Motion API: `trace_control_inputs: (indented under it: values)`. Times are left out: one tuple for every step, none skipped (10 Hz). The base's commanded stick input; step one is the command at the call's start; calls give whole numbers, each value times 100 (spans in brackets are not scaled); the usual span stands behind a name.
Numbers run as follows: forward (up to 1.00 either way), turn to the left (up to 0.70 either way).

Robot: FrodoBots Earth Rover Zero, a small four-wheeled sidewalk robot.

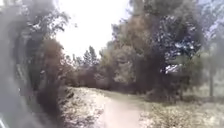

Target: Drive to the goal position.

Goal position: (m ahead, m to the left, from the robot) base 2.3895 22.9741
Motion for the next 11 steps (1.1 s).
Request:
trace_control_inputs:
  values:
    - [70, 0]
    - [70, 0]
    - [70, 0]
    - [70, 0]
    - [70, 0]
    - [70, 0]
    - [70, 9]
    - [70, 35]
    - [70, 35]
    - [70, 35]
    - [70, 35]
